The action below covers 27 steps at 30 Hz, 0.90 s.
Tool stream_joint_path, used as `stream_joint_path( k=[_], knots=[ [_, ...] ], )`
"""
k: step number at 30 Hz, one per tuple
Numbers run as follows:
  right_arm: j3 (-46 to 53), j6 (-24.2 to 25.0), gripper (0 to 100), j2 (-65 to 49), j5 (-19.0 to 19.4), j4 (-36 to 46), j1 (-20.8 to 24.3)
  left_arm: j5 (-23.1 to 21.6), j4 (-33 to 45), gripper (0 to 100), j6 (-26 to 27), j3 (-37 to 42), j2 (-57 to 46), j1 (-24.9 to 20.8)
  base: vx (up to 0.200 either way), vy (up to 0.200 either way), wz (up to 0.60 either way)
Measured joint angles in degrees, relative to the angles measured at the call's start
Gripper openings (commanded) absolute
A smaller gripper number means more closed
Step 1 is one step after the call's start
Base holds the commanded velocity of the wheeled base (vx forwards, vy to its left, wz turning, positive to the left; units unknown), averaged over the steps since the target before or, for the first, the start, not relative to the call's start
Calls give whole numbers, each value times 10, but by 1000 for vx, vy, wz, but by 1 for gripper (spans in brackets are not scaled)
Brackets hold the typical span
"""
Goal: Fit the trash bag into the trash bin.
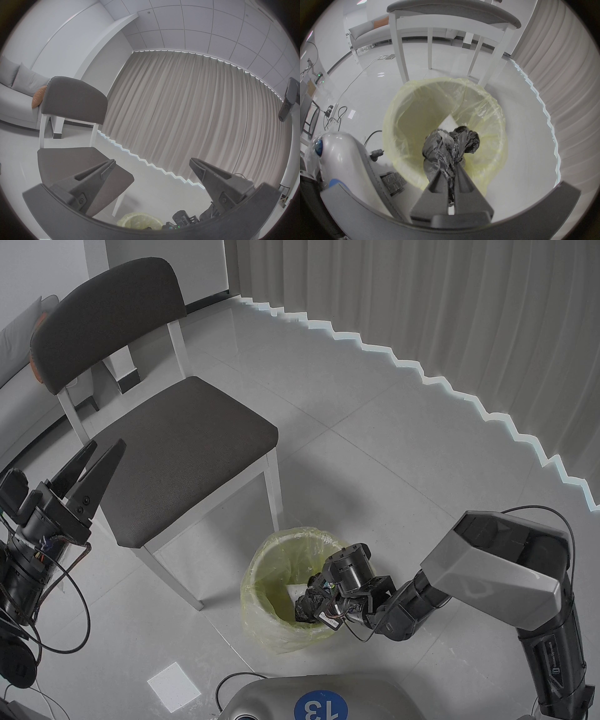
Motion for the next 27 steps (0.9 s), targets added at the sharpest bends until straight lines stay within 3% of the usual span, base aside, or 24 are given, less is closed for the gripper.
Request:
stream_joint_path(
  k=[15, 16, 27],
  knots=[
    [-51, 9, 0, 52, -5, -7, -2, 3, 0, 100, 0, 11, 1, -21, 0, 0, 0],
    [-52, 9, 100, 52, -6, -7, -2, 3, 0, 100, 0, 11, 1, -21, 0, 0, 0],
    [-69, 9, 100, 57, -9, -31, -1, 4, 0, 100, 0, 12, 2, -21, 0, 0, 0]
  ],
)
